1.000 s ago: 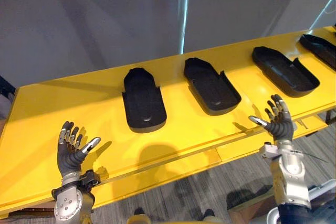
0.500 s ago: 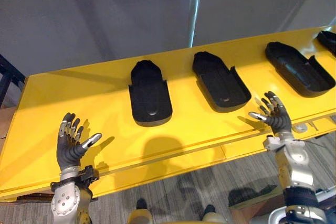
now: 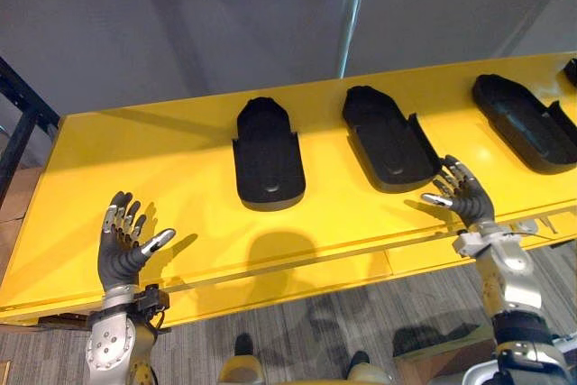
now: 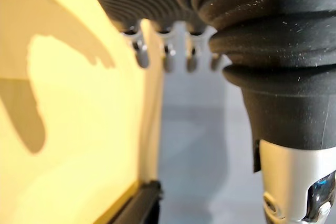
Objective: Walk over and take plastic housings, then place them on the shelf
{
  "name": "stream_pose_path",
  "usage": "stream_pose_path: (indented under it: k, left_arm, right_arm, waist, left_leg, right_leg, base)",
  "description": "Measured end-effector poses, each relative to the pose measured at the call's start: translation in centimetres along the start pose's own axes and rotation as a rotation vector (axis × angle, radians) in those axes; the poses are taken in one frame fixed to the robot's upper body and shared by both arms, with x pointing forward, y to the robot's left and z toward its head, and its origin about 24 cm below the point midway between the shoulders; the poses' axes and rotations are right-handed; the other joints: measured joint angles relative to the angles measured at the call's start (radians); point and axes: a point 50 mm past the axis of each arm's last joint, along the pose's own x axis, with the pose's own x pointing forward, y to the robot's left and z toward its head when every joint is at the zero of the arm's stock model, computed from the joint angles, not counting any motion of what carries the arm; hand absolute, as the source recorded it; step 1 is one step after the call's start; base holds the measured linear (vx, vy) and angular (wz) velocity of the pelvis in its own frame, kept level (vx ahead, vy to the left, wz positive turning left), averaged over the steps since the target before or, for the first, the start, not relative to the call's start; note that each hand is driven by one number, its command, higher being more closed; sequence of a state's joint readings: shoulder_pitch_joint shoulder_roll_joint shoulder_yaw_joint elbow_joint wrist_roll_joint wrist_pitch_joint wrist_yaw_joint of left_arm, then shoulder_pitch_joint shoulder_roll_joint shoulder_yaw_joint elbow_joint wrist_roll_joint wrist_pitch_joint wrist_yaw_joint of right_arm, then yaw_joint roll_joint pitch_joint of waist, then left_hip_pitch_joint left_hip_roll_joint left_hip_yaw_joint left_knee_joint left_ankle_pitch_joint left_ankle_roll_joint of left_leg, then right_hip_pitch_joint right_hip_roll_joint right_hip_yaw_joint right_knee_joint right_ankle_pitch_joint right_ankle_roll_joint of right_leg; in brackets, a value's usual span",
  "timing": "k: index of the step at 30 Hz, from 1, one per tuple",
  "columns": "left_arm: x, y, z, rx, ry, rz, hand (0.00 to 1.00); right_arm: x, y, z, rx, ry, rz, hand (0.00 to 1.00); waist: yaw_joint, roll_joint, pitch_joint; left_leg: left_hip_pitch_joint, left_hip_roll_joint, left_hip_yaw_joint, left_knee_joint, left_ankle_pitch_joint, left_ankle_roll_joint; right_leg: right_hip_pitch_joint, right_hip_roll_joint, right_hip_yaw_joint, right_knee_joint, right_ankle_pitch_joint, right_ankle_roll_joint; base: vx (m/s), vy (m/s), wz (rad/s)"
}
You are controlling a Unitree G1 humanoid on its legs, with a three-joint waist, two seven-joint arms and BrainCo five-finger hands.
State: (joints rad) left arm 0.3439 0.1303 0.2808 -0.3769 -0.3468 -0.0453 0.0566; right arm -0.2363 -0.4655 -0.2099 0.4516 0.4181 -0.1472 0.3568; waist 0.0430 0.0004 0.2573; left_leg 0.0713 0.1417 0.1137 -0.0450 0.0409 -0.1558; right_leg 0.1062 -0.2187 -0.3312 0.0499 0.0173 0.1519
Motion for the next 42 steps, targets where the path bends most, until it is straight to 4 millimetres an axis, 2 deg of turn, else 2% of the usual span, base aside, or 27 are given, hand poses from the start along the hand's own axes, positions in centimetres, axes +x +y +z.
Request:
stream_pose_path:
  k: [12, 19, 35, 39, 42]
  left_arm:
    - [0.0, 0.0, 0.2, 0.013, -0.014, -0.045, 0.00]
    - [-0.2, 0.1, 0.0, 0.017, -0.012, -0.063, 0.00]
    - [-0.2, 0.0, 0.0, 0.017, -0.018, -0.080, 0.00]
    - [-0.2, 0.0, 0.1, 0.018, -0.027, -0.081, 0.00]
    - [-0.4, -0.2, 0.0, 0.008, -0.025, -0.078, 0.00]
  right_arm:
    - [-0.1, -0.3, 0.2, -0.007, -0.003, 0.007, 0.00]
    - [-1.1, -0.3, 0.0, -0.019, -0.003, 0.012, 0.00]
    - [-1.7, 0.0, -0.2, -0.019, -0.002, 0.026, 0.00]
    - [-2.2, 0.3, -0.1, -0.002, -0.049, -0.080, 0.00]
    - [-2.9, 1.3, 1.4, -0.020, -0.164, -0.157, 0.00]
  waist:
    - [-0.001, -0.002, 0.006]
    - [0.001, -0.003, 0.006]
    - [0.002, -0.011, 0.007]
    - [0.005, -0.012, 0.006]
    - [0.002, -0.014, 0.005]
  left_leg:
    - [0.013, -0.006, -0.017, -0.033, 0.024, 0.002]
    - [0.012, -0.007, -0.022, -0.033, 0.024, 0.002]
    - [0.013, -0.007, -0.022, -0.034, 0.024, 0.002]
    - [0.013, -0.007, -0.021, -0.035, 0.024, 0.002]
    - [0.014, -0.006, -0.018, -0.035, 0.024, 0.002]
  right_leg:
    - [0.002, -0.004, -0.018, 0.005, -0.002, 0.001]
    - [0.005, -0.006, -0.024, 0.008, -0.009, 0.006]
    - [0.006, -0.006, -0.024, 0.008, -0.009, 0.006]
    - [0.006, -0.006, -0.024, 0.008, -0.009, 0.006]
    - [0.005, -0.005, -0.021, 0.006, -0.008, 0.006]
  base:
    - [-0.01, -0.001, 0.03]
    - [0.00, -0.002, 0.03]
    - [0.00, 0.000, 0.00]
    - [0.00, 0.000, 0.00]
    - [0.00, 0.000, -0.01]
